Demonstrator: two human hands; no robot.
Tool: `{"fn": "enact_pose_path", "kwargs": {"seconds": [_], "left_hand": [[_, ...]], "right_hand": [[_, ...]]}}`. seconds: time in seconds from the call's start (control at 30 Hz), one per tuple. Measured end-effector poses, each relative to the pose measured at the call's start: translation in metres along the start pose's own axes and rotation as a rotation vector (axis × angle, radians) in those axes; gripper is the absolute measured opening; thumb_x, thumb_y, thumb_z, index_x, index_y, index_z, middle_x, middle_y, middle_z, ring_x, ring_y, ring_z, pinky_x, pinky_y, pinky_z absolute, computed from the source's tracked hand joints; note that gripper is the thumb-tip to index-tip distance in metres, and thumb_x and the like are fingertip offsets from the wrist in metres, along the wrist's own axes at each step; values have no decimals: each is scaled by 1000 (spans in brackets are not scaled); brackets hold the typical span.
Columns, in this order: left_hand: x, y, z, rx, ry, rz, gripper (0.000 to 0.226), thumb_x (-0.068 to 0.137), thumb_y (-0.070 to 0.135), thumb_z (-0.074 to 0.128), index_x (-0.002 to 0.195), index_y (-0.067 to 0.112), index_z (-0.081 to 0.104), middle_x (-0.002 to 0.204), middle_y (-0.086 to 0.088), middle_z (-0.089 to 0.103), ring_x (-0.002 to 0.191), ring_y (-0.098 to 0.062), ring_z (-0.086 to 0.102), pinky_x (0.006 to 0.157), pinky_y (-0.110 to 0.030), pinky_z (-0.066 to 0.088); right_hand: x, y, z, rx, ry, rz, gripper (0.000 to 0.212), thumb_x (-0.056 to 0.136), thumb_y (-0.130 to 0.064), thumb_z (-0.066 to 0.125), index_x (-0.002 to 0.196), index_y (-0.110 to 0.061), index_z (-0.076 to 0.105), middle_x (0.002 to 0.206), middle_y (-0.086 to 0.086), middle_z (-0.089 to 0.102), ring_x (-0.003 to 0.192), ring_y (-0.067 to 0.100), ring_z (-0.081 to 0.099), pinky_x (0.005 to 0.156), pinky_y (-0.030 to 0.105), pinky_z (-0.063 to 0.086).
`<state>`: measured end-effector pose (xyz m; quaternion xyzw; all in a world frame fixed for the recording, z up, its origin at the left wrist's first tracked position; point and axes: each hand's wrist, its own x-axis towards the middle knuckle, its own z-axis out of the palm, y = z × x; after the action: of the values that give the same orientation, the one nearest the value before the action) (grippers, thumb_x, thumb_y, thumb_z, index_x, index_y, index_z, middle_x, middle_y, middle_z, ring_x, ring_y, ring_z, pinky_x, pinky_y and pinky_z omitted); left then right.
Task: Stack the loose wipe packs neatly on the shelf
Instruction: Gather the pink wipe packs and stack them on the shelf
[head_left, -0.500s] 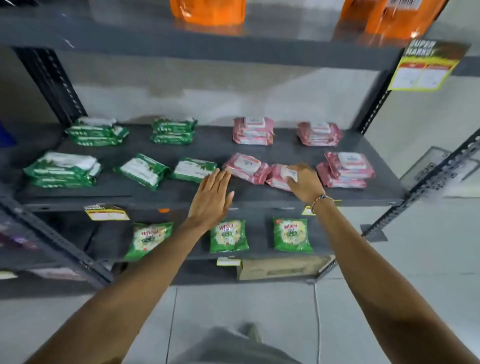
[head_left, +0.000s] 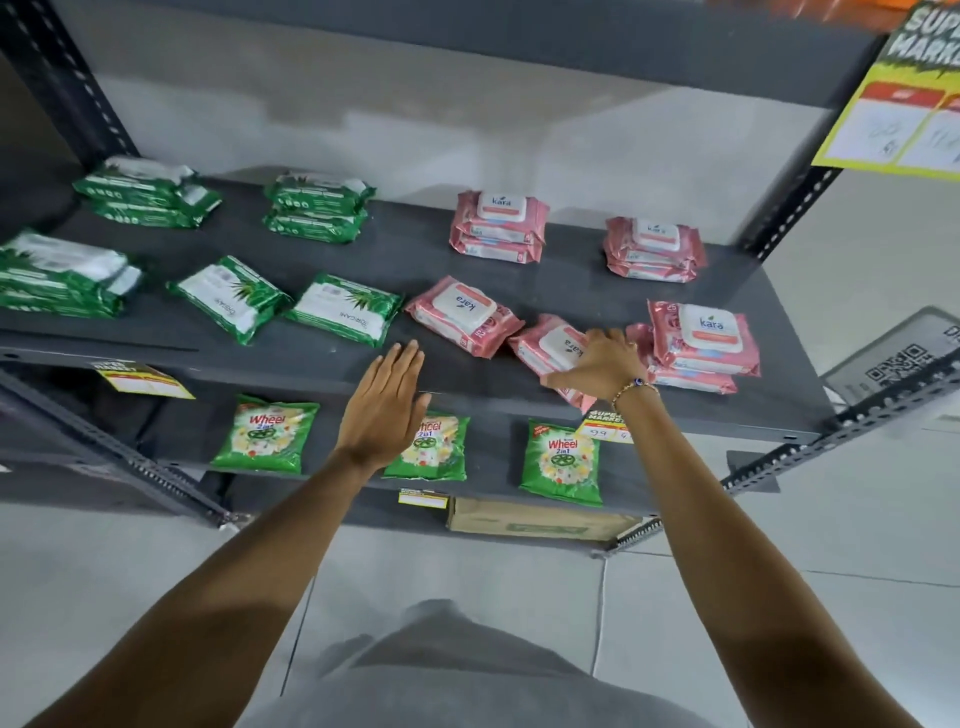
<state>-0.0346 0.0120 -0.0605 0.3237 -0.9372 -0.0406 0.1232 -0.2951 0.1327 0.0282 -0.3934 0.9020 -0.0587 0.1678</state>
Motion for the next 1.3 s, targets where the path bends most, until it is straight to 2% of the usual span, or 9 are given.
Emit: {"fn": "enact_pose_path", "kwargs": {"seconds": [0.07, 0.2, 0.4, 0.53, 0.77, 0.9, 1.03, 1.17, 1.3], "left_hand": [[1, 0, 0, 21, 3, -1, 57, 97, 33, 33, 140, -2, 44, 147, -19, 45, 138, -35, 39, 113, -46, 28], [1, -4, 6, 58, 5, 17, 53, 96, 32, 35, 135, 0, 50, 141, -17, 53, 131, -34, 47, 109, -45, 31], [-7, -17, 16, 61, 92, 20, 50, 95, 28, 35, 134, 1, 49, 137, -17, 55, 128, -33, 50, 110, -41, 23], [-9, -16, 22, 11, 128, -48, 51, 96, 29, 34, 137, 1, 46, 141, -17, 52, 132, -32, 45, 112, -40, 20], [-5, -22, 33, 79, 234, -2, 51, 103, 35, 18, 133, 3, 45, 134, -17, 58, 123, -35, 55, 106, -44, 29], [-6, -22, 40, 74, 275, 9, 51, 102, 34, 20, 132, 3, 48, 132, -16, 60, 122, -35, 56, 104, -43, 31], [6, -5, 18, -75, 333, -120, 42, 97, 30, 35, 116, 5, 63, 117, -13, 66, 105, -33, 60, 89, -41, 37], [47, 47, -24, -421, 172, -433, 62, 98, 46, 17, 113, 5, 60, 114, -15, 64, 104, -32, 55, 86, -41, 41], [100, 68, -54, -837, -162, -691, 77, 98, 57, 15, 132, -3, 50, 133, -25, 54, 122, -36, 49, 103, -42, 39]], "right_hand": [[-4, -2, -1, 69, 38, 117, 81, 55, -55, 75, 117, -7, 56, 123, 14, 58, 114, 33, 54, 91, 39, 50], [-9, -14, -1, 177, 125, 210, 86, 55, -54, 75, 120, -2, 53, 121, 14, 60, 110, 35, 58, 84, 39, 51], [-8, -61, -17, 262, 327, 8, 76, 64, -53, 73, 114, -2, 48, 117, 15, 54, 108, 35, 55, 78, 36, 43], [2, -86, -16, 276, 275, -140, 71, 62, -51, 75, 114, -8, 49, 116, 10, 55, 105, 30, 56, 74, 33, 44], [15, -123, -1, 174, 201, -255, 73, 65, -49, 73, 122, -12, 47, 123, 8, 53, 111, 30, 54, 86, 42, 51], [23, -127, 1, 67, 103, -247, 80, 67, -57, 69, 127, -12, 42, 129, 10, 48, 118, 32, 49, 97, 50, 44], [36, -115, -13, 291, -63, -191, 80, 64, -74, 59, 121, -19, 51, 119, 3, 58, 104, 21, 58, 90, 41, 51], [48, -97, -23, 516, -367, -98, 77, 59, -75, 63, 109, -17, 67, 100, 2, 76, 92, 18, 71, 95, 36, 51], [38, -88, -24, 532, -355, -34, 64, 75, -67, 58, 104, -12, 69, 94, 5, 73, 92, 22, 69, 79, 29, 55]]}}
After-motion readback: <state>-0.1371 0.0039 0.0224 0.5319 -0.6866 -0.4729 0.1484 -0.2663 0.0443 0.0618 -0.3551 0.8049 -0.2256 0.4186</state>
